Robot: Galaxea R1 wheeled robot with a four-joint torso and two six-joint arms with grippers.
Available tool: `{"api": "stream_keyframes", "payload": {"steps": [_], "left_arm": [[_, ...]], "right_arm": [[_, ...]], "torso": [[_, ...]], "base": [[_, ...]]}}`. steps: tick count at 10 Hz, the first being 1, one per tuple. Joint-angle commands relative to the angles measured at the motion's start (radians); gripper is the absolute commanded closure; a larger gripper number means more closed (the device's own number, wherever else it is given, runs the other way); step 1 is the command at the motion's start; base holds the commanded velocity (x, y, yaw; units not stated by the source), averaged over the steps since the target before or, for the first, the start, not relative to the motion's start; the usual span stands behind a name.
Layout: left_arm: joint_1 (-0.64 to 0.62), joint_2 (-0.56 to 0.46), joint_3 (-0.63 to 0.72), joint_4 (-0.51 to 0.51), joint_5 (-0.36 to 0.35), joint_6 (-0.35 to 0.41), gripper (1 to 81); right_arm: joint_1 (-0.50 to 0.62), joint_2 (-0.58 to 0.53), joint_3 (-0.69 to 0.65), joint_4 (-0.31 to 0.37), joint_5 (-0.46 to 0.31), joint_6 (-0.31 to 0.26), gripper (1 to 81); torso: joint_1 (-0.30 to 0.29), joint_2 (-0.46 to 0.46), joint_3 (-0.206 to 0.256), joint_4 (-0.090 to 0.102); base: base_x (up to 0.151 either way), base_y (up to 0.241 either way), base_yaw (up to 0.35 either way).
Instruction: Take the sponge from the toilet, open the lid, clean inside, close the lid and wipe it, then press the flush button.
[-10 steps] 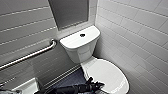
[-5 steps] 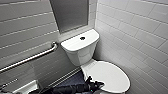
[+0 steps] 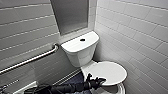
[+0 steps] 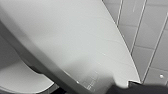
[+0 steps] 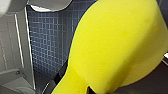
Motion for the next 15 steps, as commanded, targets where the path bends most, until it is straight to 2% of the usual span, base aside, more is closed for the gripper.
{"api": "stream_keyframes", "payload": {"steps": [1,5,11,13,15], "left_arm": [[-0.147,-0.054,0.102,0.005,-0.076,-0.094,1.0],[-0.159,-0.100,0.103,0.005,-0.096,-0.212,1.0],[-0.247,-0.070,0.032,-0.005,-0.044,-0.290,1.0],[-0.273,-0.097,0.034,-0.006,-0.045,-0.312,1.0],[-0.308,-0.138,0.033,-0.006,-0.053,-0.364,1.0]], "right_arm": [[-0.005,-0.034,0.015,-0.020,-0.035,0.004,81.1],[-0.008,-0.035,0.020,-0.020,-0.035,0.005,81.1],[-0.013,-0.034,0.020,-0.020,-0.036,0.004,81.1],[-0.014,-0.034,0.020,-0.020,-0.035,0.004,81.1],[-0.016,-0.035,0.020,-0.022,-0.035,0.004,81.1]], "torso": [[0.000,0.000,0.000,0.000],[0.000,0.000,0.000,0.000],[0.000,0.000,0.000,0.000],[0.000,0.000,0.000,0.000],[0.000,0.000,0.000,0.000]], "base": [[0.000,0.000,0.000],[0.000,0.000,0.000],[0.000,0.000,0.000],[0.000,0.000,0.000],[0.000,0.000,0.000]]}}
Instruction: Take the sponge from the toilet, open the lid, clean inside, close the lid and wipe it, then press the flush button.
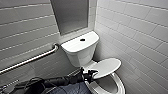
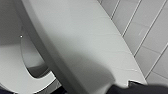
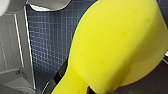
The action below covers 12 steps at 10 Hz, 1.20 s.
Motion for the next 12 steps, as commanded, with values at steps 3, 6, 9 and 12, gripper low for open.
{"api": "stream_keyframes", "payload": {"steps": [3,6,9,12], "left_arm": [[-0.229,-0.102,0.030,0.007,-0.089,-0.072,1.0],[-0.229,-0.196,0.050,0.008,-0.138,-0.113,1.0],[-0.231,-0.251,0.047,0.007,-0.178,-0.133,1.0],[-0.194,-0.299,0.070,0.022,-0.164,-0.129,1.0]], "right_arm": [[-0.013,-0.039,0.026,-0.023,-0.039,0.004,81.1],[-0.019,-0.045,0.032,-0.026,-0.001,0.003,81.1],[-0.020,-0.046,0.032,-0.029,0.001,0.003,81.1],[-0.023,-0.046,0.027,-0.029,0.001,0.003,81.1]], "torso": [[0.000,0.000,0.000,0.000],[0.000,0.000,0.000,0.000],[0.000,0.000,0.000,0.000],[0.000,0.000,0.000,0.000]], "base": [[0.000,0.000,0.000],[0.000,0.000,0.000],[0.000,0.000,0.000],[0.000,0.000,0.000]]}}
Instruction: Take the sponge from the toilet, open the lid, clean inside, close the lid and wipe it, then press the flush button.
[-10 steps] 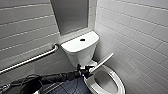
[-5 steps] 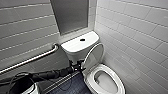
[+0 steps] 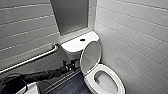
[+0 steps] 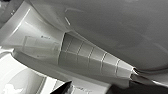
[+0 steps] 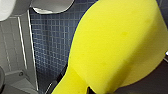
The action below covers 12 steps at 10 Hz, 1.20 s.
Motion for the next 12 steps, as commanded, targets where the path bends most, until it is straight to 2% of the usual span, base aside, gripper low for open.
{"api": "stream_keyframes", "payload": {"steps": [1,3,4,5,6,7,9,10,12], "left_arm": [[-0.103,-0.087,0.061,0.042,0.021,0.008,1.0],[-0.101,-0.153,0.109,0.059,0.022,0.008,1.0],[-0.092,-0.177,0.153,0.120,0.042,0.010,1.0],[-0.089,-0.188,0.190,0.231,0.146,0.010,1.0],[-0.084,-0.202,0.265,0.401,0.299,0.012,1.0],[-0.043,-0.226,0.374,0.582,0.467,0.012,1.0],[0.093,-0.289,0.508,0.785,0.577,0.019,1.0],[0.158,-0.315,0.559,0.861,0.593,0.028,1.0],[0.290,-0.362,0.677,0.992,0.648,0.031,1.0]], "right_arm": [[-0.011,-0.042,0.014,-0.028,-0.035,0.003,81.1],[-0.011,-0.042,0.020,-0.028,-0.035,0.003,81.1],[-0.013,-0.043,0.014,-0.030,-0.035,0.001,81.1],[-0.013,-0.043,0.014,-0.033,-0.036,-0.005,81.1],[-0.010,-0.043,0.011,-0.045,-0.038,-0.011,81.1],[-0.014,-0.040,-0.030,-0.096,-0.038,-0.004,81.1],[-0.021,-0.034,-0.088,-0.189,-0.044,0.001,81.1],[-0.022,-0.020,-0.113,-0.218,-0.055,0.003,81.1],[-0.031,-0.011,-0.121,-0.220,-0.069,0.004,81.1]], "torso": [[0.000,0.000,0.000,0.000],[0.000,0.000,0.000,0.000],[0.000,0.000,0.000,0.000],[0.000,0.000,0.000,0.000],[0.000,0.000,0.000,0.000],[0.000,0.000,0.000,0.000],[0.000,0.000,0.000,0.000],[0.000,0.000,0.000,0.000],[0.000,0.000,0.000,0.000]], "base": [[0.000,0.000,0.000],[0.000,0.000,0.000],[0.000,0.000,0.000],[0.000,0.000,0.000],[0.000,0.000,0.000],[0.000,0.000,0.000],[0.000,0.000,0.000],[0.000,0.000,0.000],[0.000,0.000,0.000]]}}
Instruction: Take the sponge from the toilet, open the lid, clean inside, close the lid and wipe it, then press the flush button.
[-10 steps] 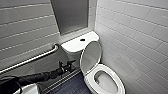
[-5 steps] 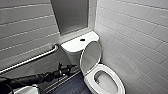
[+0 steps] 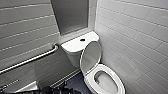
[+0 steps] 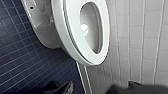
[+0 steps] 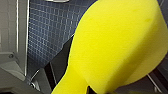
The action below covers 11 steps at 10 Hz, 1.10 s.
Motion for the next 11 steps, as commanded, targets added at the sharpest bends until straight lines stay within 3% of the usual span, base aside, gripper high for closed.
{"api": "stream_keyframes", "payload": {"steps": [1,2,3,4,8,9,10,11], "left_arm": [[0.121,-0.118,0.242,0.313,0.197,0.013,1.0],[0.192,-0.121,0.269,0.354,0.230,0.012,1.0],[0.259,-0.118,0.271,0.391,0.230,0.012,1.0],[0.329,-0.117,0.268,0.434,0.230,0.012,1.0],[0.502,-0.092,0.212,0.524,0.229,0.012,1.0],[0.547,-0.063,0.167,0.546,0.226,0.010,1.0],[0.587,-0.042,0.133,0.566,0.221,0.010,1.0],[0.619,-0.029,0.116,0.588,0.221,0.010,1.0]], "right_arm": [[-0.027,-0.030,0.019,-0.030,-0.087,0.009,81.1],[-0.042,-0.030,0.025,-0.019,-0.121,0.041,81.1],[-0.078,-0.022,0.019,0.056,-0.120,0.053,81.1],[-0.102,-0.010,0.017,0.167,-0.111,0.005,81.1],[-0.147,0.005,0.117,0.516,-0.107,-0.399,81.1],[-0.144,0.005,0.149,0.627,-0.126,-0.524,81.1],[-0.144,0.007,0.169,0.710,-0.150,-0.644,81.1],[-0.136,-0.001,0.198,0.749,-0.169,-0.712,81.1]], "torso": [[0.000,0.000,0.000,0.000],[0.000,0.000,0.000,0.000],[0.000,0.000,0.000,0.000],[0.000,0.000,0.000,0.000],[0.000,0.000,0.002,0.000],[0.000,-0.001,0.002,0.000],[0.000,-0.001,0.002,0.000],[0.000,-0.001,0.002,0.000]], "base": [[0.000,0.000,0.000],[0.000,0.000,0.000],[0.000,0.000,0.000],[0.000,0.000,0.000],[0.000,0.000,0.000],[0.000,0.000,0.000],[0.000,0.000,0.000],[0.000,0.000,0.000]]}}
